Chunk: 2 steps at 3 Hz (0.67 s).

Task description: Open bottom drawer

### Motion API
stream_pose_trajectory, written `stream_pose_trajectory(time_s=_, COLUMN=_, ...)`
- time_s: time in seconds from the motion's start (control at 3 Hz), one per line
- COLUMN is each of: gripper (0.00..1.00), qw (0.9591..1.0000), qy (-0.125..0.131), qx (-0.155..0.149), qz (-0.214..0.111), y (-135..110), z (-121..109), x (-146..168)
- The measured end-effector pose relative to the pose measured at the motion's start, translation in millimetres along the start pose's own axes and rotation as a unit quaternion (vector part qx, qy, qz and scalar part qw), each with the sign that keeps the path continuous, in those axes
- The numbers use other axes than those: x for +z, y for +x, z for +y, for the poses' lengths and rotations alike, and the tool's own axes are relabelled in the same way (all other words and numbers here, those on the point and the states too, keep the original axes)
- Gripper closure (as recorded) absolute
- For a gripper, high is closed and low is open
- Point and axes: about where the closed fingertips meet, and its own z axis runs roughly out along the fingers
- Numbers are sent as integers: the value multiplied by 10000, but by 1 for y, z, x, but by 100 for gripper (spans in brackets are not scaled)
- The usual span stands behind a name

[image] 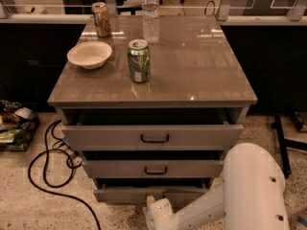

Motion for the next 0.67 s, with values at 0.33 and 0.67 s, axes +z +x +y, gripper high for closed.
stream_pose_trajectory(time_s=0.33, gripper=0, qw=10000, qy=0, qx=0, qz=0, y=0, z=0, x=0)
stream_pose_trajectory(time_s=0.67, gripper=0, qw=9998, qy=-189, qx=-14, qz=11, y=-6, z=3, x=13)
